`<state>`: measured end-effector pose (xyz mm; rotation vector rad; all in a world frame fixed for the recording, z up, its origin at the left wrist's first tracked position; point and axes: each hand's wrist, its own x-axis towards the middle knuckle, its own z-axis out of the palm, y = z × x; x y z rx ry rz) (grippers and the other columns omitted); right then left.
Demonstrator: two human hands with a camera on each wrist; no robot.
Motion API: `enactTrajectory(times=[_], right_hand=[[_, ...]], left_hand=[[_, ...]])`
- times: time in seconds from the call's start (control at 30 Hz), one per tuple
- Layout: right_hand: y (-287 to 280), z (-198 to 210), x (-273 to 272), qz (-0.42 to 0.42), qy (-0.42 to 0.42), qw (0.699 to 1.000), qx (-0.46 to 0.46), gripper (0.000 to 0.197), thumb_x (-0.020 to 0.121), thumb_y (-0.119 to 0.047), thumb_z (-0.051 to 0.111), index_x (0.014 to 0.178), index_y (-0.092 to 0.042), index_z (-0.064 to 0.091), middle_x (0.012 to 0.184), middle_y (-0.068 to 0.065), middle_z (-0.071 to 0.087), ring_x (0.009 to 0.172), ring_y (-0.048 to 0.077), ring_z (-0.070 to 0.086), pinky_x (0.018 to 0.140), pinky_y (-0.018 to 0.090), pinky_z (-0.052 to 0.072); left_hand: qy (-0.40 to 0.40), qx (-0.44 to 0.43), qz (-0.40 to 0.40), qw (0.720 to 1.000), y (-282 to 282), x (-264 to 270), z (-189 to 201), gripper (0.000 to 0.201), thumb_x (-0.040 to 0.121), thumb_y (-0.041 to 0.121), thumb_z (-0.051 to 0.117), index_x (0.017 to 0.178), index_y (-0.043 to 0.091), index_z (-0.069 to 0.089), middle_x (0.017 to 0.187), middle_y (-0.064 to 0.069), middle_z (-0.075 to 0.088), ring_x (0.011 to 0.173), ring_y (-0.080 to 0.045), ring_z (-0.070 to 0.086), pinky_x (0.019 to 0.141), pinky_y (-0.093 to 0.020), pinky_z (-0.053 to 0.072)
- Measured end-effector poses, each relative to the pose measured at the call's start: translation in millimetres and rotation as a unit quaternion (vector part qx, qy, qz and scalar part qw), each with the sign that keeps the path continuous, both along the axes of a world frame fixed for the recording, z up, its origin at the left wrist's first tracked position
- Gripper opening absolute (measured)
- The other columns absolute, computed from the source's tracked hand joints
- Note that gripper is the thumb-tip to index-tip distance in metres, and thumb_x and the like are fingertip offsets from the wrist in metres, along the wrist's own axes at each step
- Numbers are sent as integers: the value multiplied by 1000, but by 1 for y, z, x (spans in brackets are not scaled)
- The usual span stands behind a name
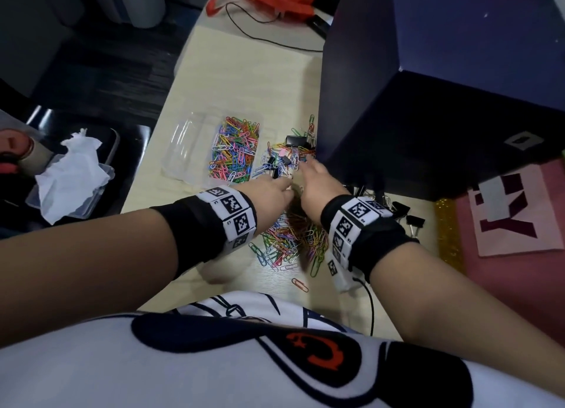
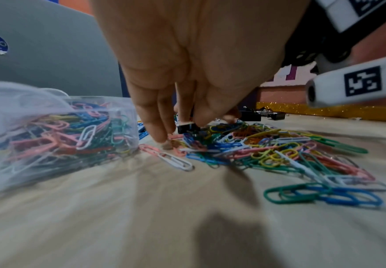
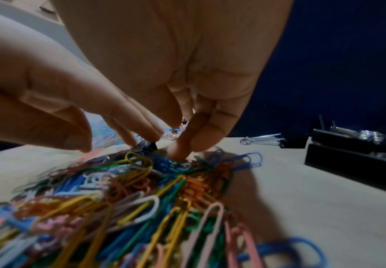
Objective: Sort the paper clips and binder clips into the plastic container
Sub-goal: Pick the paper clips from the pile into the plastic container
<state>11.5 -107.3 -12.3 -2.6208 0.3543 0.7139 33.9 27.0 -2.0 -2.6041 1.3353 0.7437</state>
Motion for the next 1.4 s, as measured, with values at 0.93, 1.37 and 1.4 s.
enactTrajectory(times=[0.93, 1.37, 1.4], right_hand=[[-1, -14, -80, 97, -66, 993, -23, 60, 80, 1, 46, 136, -20, 49, 139, -1, 42, 126, 23, 38, 105, 34, 37], [-24, -15, -99, -50, -88, 995, -19, 54, 88, 3, 38, 138, -18, 42, 136, 6, 39, 127, 26, 35, 106, 32, 34], [-22, -15, -98, -40, -71, 996, -17, 55, 88, 2, 38, 138, -18, 42, 134, 6, 39, 126, 25, 34, 106, 32, 34]], left_hand=[[-61, -115, 85, 988, -19, 22, 17, 29, 86, 25, 58, 110, 9, 56, 109, -12, 57, 93, -29, 58, 72, -33, 45], [11, -17, 94, 995, -19, 12, -9, 32, 94, 13, 44, 125, 13, 52, 122, -13, 49, 105, -32, 57, 83, -39, 50], [22, 2, 89, 996, -15, 8, -12, 33, 94, 13, 43, 125, 14, 52, 121, -12, 47, 105, -32, 56, 81, -38, 50]])
